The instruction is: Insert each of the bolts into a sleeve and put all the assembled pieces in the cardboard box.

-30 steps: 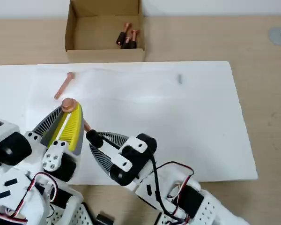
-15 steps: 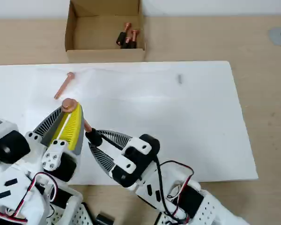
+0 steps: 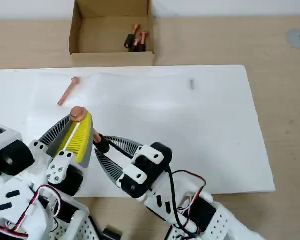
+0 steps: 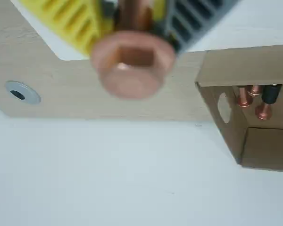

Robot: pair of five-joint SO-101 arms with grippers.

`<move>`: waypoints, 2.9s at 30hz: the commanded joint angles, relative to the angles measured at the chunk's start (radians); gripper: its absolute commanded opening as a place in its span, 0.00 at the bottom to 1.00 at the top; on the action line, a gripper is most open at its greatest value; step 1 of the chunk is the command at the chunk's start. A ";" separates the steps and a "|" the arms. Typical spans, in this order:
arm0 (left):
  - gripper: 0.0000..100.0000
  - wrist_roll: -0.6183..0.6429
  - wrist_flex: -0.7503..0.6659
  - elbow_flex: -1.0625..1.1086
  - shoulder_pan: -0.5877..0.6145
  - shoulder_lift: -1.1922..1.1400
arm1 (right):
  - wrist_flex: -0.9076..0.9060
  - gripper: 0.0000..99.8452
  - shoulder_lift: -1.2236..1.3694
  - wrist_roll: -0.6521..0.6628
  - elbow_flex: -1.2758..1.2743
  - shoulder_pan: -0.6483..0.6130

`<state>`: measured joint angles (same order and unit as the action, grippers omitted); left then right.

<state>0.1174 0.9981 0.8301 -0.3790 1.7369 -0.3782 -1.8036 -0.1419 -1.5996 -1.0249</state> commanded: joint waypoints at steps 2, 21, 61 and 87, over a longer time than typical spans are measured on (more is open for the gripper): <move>0.01 0.008 0.002 -0.043 -0.023 -0.016 | 0.028 0.01 -0.165 -0.011 0.002 0.018; 0.06 -0.083 0.114 -0.048 -0.023 -0.016 | 0.028 0.01 -0.165 -0.011 0.008 0.018; 0.19 -0.221 0.592 -0.532 -0.081 -0.401 | 0.021 0.01 -0.157 -0.009 0.036 0.073; 0.19 -0.247 0.583 -0.488 0.400 -0.545 | 0.150 0.01 0.361 -0.064 0.455 0.346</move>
<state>-0.1005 1.5919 0.3023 -0.0399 1.2060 -0.2785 -1.6180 -0.1665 -1.3571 -0.7319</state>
